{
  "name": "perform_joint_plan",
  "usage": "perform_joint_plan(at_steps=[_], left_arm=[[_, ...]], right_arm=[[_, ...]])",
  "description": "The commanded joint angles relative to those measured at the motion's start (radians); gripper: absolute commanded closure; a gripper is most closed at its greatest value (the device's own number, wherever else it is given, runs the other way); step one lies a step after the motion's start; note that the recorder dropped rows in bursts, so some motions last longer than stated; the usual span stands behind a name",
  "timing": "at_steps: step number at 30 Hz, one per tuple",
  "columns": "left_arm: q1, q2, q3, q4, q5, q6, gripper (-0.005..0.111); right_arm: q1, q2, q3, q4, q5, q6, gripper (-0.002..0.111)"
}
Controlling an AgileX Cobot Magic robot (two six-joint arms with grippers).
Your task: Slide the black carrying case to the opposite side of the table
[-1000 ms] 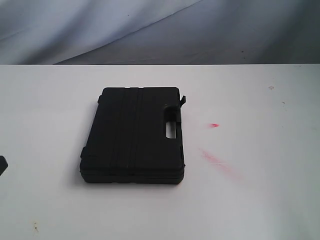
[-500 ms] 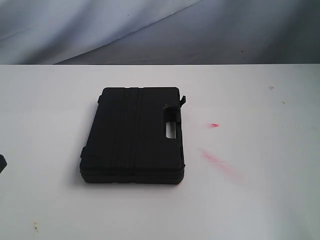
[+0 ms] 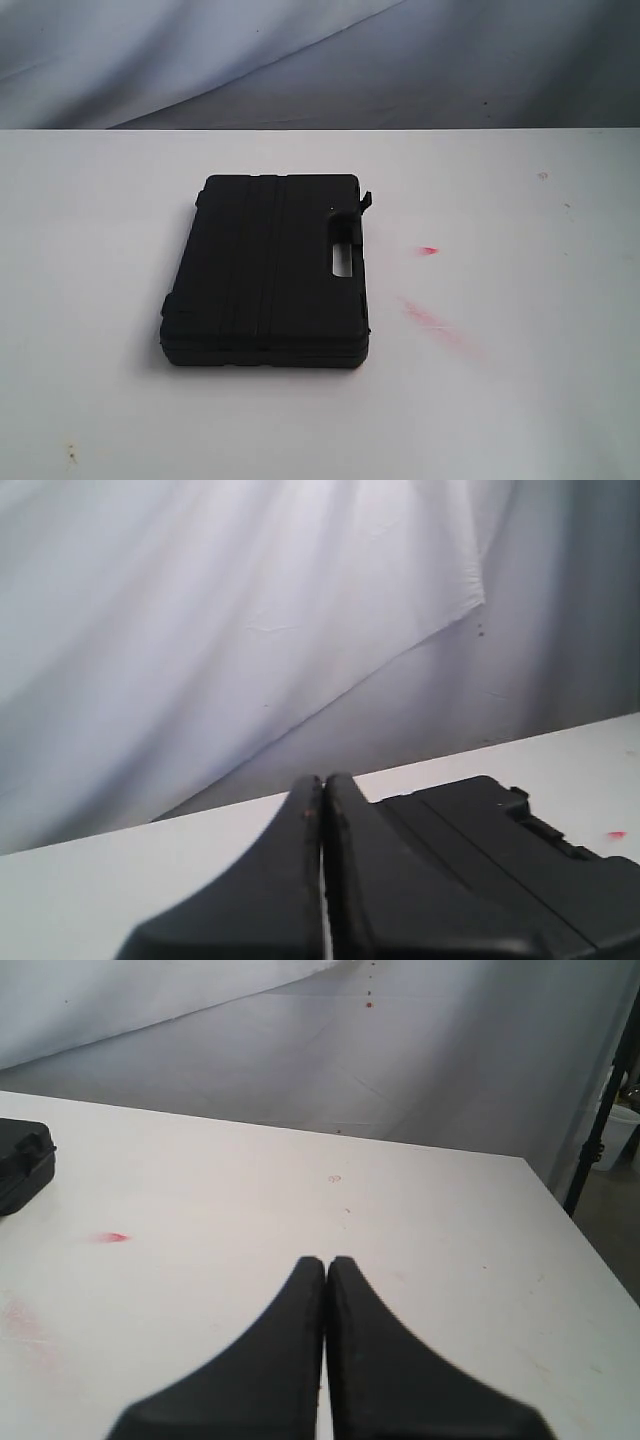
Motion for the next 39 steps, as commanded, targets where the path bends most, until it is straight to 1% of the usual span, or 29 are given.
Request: perform_joint_plan(at_steps=[1, 6, 8, 10, 14, 16, 27, 30, 33, 39], left_arm=[[0.108, -0.008, 0.004, -0.006, 0.020, -0.027, 0.106], [0.297, -0.008, 0.004, -0.008, 0.020, -0.153, 0.106], [0.347, -0.008, 0.004, -0.008, 0.020, -0.182, 0.106], [0.370, -0.008, 0.004, -0.008, 0.029, -0.207, 0.106], [0.397, -0.008, 0.004, -0.005, 0.073, -0.201, 0.106], [0.405, -0.008, 0.004, 0.028, 0.094, -0.195, 0.106], [0.405, -0.008, 0.004, 0.031, 0.109, -0.143, 0.106], [0.405, -0.008, 0.004, 0.031, 0.115, -0.153, 0.106], [0.405, -0.008, 0.004, -0.012, 0.171, -0.153, 0.106], [0.405, -0.008, 0.004, -0.021, 0.173, -0.153, 0.106]], right_arm=[[-0.008, -0.003, 0.004, 0.000, -0.003, 0.000, 0.108], [-0.008, -0.003, 0.004, 0.000, -0.003, 0.000, 0.108], [-0.008, -0.003, 0.004, 0.000, -0.003, 0.000, 0.108], [-0.008, -0.003, 0.004, 0.000, -0.003, 0.000, 0.108], [-0.008, -0.003, 0.004, 0.000, -0.003, 0.000, 0.108], [-0.008, -0.003, 0.004, 0.000, -0.003, 0.000, 0.108], [-0.008, -0.003, 0.004, 0.000, -0.003, 0.000, 0.108], [-0.008, -0.003, 0.004, 0.000, -0.003, 0.000, 0.108], [-0.008, -0.003, 0.004, 0.000, -0.003, 0.000, 0.108], [-0.008, -0.003, 0.004, 0.000, -0.003, 0.000, 0.108]])
